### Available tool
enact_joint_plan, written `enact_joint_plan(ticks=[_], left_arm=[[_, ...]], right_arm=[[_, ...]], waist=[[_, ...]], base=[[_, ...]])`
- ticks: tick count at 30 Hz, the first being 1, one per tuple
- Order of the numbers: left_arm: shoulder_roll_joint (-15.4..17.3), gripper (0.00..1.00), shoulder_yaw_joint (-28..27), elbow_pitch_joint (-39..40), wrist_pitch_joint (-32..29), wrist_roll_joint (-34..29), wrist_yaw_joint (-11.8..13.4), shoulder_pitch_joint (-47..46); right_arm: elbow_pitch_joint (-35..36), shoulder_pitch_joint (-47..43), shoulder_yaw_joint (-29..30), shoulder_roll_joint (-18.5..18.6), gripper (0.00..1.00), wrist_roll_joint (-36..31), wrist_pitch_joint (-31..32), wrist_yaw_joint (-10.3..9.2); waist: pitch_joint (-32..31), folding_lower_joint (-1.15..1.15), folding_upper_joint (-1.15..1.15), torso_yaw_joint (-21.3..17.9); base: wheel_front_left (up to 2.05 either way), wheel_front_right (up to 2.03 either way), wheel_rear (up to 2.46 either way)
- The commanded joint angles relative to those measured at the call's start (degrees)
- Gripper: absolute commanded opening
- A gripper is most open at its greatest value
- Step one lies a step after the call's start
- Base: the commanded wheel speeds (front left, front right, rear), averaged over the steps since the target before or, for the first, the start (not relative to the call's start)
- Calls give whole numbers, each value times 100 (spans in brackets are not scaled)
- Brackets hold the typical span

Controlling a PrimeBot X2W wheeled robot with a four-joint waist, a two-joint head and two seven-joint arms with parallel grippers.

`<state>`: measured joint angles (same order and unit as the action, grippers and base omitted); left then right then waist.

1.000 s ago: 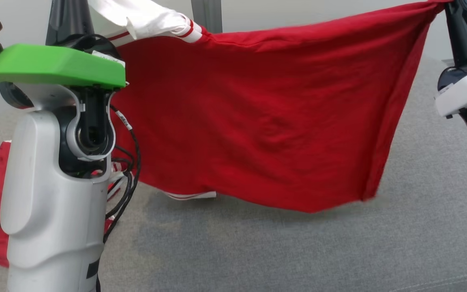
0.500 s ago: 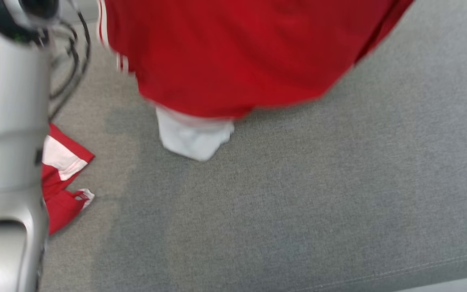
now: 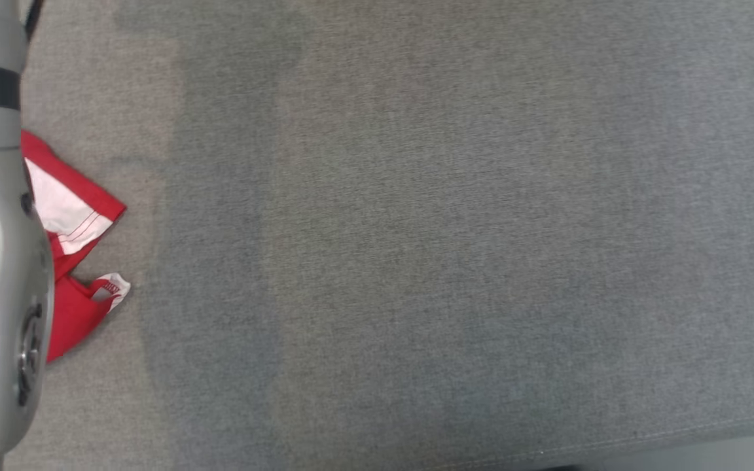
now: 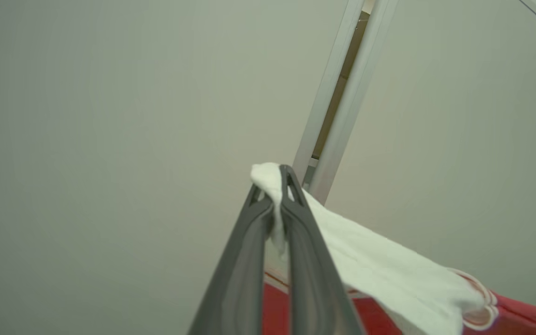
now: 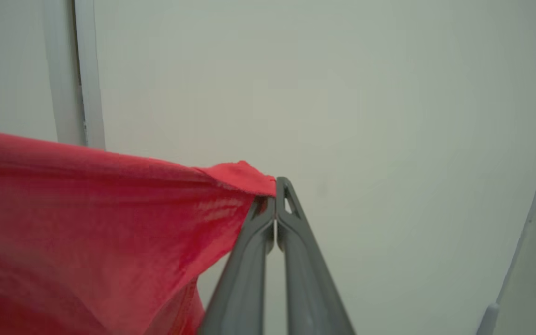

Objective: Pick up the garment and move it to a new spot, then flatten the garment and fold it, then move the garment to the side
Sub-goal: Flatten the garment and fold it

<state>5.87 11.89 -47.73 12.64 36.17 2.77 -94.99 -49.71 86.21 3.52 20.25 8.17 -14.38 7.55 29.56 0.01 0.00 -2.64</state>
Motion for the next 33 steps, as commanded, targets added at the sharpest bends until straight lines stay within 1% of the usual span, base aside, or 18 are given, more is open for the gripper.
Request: enact_joint_plan(ticks=[1,3,4,6,9,12,14,17,19,21,25,28,33], left_arm=[[2,0,21,-131,100,0,-116,175],[-42,0,26,-296,174,30,-233,446],[-60,0,37,-367,198,34,-289,590],[-81,0,87,-494,231,-16,-425,988],[-98,0,135,-659,266,-83,-575,1755],[-16,0,177,-562,273,-287,-682,2484],[28,0,227,-456,261,-415,-766,3109],[123,0,366,-307,263,-625,-859,3799],[184,0,490,-266,262,-720,-913,4243],[291,0,649,-162,262,-797,-956,4731],[535,0,1057,-42,229,-946,-1005,5451],[737,0,1357,140,117,-977,-1011,5925],[1020,0,1644,611,-47,-835,-1007,6528]], right_arm=[[-169,-241,58,47,0,-17,-54,-12],[-288,-506,136,46,0,65,-82,-13],[-240,-649,205,61,0,95,-78,-13],[-225,-1127,357,12,0,236,-78,-13],[-285,-1838,243,49,0,317,-82,-13],[-418,-2404,89,35,0,545,-82,-14],[-575,-2821,-177,43,0,738,-83,-14],[-764,-3177,-615,89,0,992,-59,-14],[-860,-3434,-929,126,0,1169,23,-14],[-887,-3692,-1312,159,0,1456,249,-14],[-663,-4095,-2043,356,0,1951,650,-14],[-375,-4367,-2543,610,0,2367,878,-14],[61,-4691,-3134,996,0,3017,1093,-14]], waist=[[71,-1,0,194],[44,-1,0,256],[32,-1,0,284],[-22,-1,0,351],[-177,-1,0,454],[-330,-1,0,498],[-500,-1,0,527],[-732,-1,0,544],[-918,-1,0,549],[-1112,-1,0,538],[-1469,-1,0,542],[-1723,-1,0,563],[-2046,-1,0,617]], base=[[0,0,0],[0,0,0],[0,0,0],[0,0,0],[0,0,0],[0,0,0],[0,0,0],[0,0,0],[0,0,0],[0,0,0],[0,0,0],[0,0,0],[0,0,0]])
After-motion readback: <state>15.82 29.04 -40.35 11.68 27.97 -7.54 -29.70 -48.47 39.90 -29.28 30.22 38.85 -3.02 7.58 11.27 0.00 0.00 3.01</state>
